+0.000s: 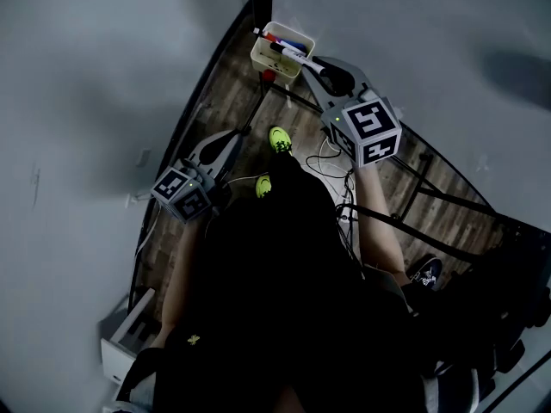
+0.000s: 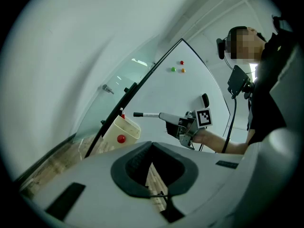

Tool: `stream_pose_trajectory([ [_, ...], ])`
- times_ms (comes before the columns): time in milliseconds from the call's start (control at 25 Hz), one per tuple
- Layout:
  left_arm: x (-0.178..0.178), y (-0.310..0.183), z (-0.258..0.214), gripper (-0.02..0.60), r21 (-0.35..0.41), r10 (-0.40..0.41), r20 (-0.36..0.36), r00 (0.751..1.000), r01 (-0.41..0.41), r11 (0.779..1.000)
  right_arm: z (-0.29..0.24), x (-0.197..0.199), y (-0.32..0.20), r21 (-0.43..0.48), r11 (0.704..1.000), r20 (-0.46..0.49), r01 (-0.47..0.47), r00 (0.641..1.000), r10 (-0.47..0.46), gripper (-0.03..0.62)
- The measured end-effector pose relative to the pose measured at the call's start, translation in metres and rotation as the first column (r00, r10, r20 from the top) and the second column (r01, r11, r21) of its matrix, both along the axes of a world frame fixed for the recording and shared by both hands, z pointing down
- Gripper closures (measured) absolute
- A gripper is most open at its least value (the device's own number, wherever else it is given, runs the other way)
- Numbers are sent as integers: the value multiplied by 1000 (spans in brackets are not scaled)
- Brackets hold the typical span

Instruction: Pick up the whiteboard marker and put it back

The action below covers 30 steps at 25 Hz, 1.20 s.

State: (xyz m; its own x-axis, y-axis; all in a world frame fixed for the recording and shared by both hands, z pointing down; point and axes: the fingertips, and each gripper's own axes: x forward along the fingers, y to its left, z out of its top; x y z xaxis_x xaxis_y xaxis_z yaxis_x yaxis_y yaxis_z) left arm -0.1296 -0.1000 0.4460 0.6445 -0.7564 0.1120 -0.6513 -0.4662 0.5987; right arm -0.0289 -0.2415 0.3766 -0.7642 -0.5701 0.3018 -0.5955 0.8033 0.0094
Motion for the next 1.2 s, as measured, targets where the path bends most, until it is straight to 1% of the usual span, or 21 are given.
stream_pose_trajectory([
  [320, -7, -1, 4, 568, -21, -26, -7, 1000, 26, 999, 19, -5, -6, -41, 999, -10, 14, 1000, -14, 525],
  [560, -8, 4, 9, 568, -49, -29, -11, 1000, 29, 998, 33, -10, -9, -70, 997, -21, 30, 999, -31, 525],
  [840, -15, 2, 9, 568, -69, -59, -16, 998, 58, 996, 49, -14, -15, -100, 994, -37, 40, 998, -44, 523],
  [1080, -18, 6, 17, 568, -92, -62, -4, 998, 61, 994, 63, -25, -18, -108, 992, -65, 64, 995, -72, 523],
  [1200, -19, 9, 19, 568, -108, -68, 1, 998, 68, 992, 71, -28, -18, -110, 991, -95, 71, 992, -81, 523],
])
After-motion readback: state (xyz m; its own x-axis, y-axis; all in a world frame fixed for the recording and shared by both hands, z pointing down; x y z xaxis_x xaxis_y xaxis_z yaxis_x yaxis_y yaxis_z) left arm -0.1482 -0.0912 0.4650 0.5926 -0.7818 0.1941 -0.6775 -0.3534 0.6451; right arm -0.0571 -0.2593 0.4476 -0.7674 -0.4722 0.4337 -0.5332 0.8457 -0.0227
